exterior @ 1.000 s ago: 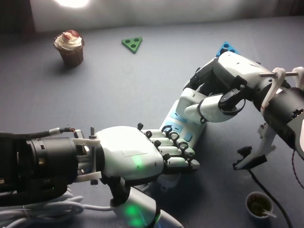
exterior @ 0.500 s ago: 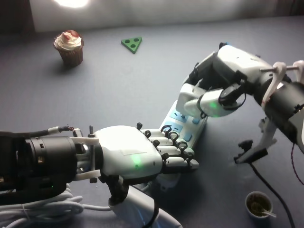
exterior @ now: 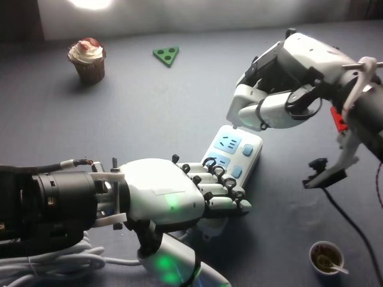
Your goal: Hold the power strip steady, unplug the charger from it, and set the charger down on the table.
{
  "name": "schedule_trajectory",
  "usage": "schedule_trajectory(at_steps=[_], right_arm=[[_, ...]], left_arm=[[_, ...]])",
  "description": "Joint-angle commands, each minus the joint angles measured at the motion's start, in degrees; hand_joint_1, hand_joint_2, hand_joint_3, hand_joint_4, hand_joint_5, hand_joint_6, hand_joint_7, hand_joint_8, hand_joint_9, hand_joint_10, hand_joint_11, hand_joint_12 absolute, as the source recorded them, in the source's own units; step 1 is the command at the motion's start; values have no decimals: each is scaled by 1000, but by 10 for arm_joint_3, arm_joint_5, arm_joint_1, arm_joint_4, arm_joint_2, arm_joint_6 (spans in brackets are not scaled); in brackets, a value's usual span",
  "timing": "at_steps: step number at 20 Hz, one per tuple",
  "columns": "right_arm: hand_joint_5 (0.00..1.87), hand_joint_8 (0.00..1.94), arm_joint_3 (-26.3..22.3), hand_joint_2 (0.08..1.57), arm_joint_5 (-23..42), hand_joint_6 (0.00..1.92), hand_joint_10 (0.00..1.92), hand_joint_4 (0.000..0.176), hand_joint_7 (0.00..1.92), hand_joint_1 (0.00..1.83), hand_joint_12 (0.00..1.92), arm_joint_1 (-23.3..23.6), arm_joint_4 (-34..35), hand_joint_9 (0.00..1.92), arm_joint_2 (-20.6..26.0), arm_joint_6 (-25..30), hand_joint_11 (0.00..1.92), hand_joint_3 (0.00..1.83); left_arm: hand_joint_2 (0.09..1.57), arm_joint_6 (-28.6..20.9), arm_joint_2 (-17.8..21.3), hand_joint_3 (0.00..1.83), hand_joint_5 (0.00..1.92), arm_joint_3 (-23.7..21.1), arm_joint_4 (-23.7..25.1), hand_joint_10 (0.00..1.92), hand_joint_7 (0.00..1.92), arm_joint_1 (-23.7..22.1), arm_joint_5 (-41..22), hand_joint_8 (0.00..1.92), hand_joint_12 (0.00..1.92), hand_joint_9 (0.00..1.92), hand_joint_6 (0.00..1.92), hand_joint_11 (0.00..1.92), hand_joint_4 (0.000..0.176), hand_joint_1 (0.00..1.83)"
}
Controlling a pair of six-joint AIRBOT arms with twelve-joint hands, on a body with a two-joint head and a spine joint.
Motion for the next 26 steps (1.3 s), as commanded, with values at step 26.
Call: schedule_trajectory(at_steps=[26], right_arm=[[1056,480,-25,1040,89,822,1,0,1290,1261,924,-117,-455,1250,93,-307,645,0]], left_arm=[[1032,-4,2,3,105,1,-6,4,113,-1,-13,4,8,78,3,40,0,0]])
